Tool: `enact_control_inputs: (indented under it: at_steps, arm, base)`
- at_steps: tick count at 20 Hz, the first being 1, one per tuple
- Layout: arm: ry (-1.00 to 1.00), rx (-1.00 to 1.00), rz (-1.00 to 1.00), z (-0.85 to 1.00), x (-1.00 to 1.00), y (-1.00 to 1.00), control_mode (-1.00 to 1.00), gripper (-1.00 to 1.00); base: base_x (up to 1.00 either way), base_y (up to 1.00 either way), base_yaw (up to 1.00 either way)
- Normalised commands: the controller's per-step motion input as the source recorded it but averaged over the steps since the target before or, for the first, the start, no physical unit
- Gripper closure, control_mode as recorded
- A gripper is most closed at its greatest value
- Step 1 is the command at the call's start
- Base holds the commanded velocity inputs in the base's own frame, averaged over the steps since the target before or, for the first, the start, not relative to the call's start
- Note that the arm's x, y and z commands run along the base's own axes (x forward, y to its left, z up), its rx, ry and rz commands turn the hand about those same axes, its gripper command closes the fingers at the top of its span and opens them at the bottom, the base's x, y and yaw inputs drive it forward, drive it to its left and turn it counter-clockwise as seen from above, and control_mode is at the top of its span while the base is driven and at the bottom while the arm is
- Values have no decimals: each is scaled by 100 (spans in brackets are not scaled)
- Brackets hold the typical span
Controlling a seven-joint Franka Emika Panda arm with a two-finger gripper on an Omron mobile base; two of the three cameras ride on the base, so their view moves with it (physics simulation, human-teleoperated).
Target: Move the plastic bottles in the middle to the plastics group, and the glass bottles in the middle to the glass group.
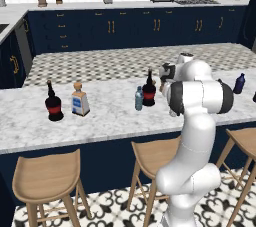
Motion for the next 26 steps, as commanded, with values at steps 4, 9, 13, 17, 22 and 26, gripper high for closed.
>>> enact_control_inputs:
  at_steps: [4, 9, 13, 17, 22, 26]
  arm:
    - [0, 0, 0, -30, -18, 6, -100, 100]
    - [-18, 11, -1, 23, -30, -14, -100, 100]
    - [-26, 18, -11, 53, -40, -41, -100, 100]
    - [-24, 1, -23, 45, -39, -58, -100, 100]
    - [-1, -10, -34, 23, -19, -72, -100, 100]
    - [2, -12, -58, 10, -3, -65, -100, 100]
  base:
    - [0, 0, 0]
    - [0, 0, 0]
    - [0, 0, 0]
    - [0, 0, 0]
    - [0, 0, 0]
    - [0, 0, 0]
